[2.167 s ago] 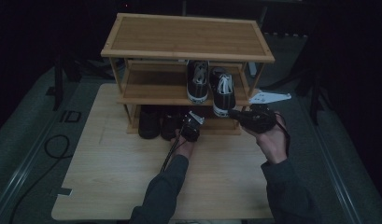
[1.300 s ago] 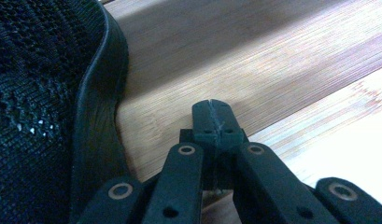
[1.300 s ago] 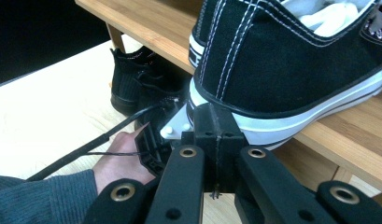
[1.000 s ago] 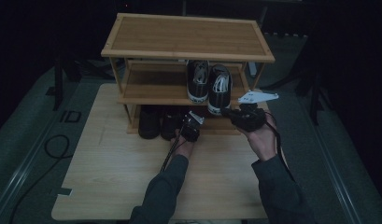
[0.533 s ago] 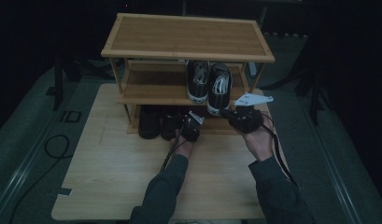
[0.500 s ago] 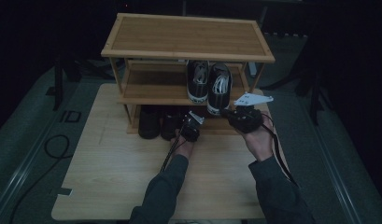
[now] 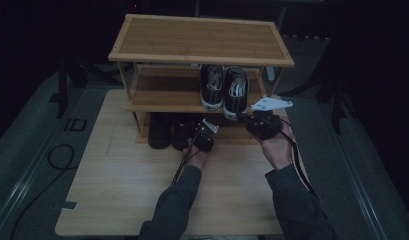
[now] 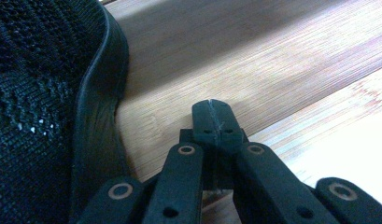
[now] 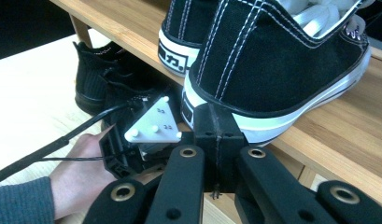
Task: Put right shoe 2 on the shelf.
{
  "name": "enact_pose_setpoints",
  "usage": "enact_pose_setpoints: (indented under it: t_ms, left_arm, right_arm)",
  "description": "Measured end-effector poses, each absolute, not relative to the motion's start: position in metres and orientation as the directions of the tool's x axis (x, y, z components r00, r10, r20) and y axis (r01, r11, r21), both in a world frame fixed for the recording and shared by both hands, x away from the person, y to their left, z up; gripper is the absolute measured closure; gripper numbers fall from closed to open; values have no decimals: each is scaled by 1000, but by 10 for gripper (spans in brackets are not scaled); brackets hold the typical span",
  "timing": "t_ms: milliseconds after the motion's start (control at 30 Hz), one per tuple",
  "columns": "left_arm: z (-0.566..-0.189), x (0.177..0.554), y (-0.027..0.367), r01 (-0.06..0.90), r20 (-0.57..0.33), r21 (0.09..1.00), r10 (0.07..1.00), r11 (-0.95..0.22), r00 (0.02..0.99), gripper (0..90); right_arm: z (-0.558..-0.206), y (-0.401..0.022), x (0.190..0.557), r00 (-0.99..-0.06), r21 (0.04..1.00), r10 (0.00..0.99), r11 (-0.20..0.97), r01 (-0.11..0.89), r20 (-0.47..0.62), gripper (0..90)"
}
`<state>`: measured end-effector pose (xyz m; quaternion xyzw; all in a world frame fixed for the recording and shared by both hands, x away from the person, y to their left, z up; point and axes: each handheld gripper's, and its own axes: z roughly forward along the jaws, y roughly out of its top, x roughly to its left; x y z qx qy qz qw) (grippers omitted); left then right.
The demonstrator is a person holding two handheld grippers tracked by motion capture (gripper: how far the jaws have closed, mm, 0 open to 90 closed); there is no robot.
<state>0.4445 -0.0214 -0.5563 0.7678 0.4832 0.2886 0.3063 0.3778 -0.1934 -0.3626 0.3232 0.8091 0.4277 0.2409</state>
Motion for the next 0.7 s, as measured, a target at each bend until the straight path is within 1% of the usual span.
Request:
enact_pose_setpoints:
  t_ms: [467,567,700]
  left_arm:
    - [-556,445,-22,566,148,749,919,-345,365,900]
    - [-556,445,-22,566,148,749,919,-344,364,900]
    - [-556,445,-22,565,149,749,919,-346,365,900]
  right_arm:
    - [-367,-189,378,-660,833,733,461,304,-165,900]
    - [-364,-193,377,-645,838,744,455,301,-172,900]
    - [-360,-200,376,-598,844,778,444,302,-196,900]
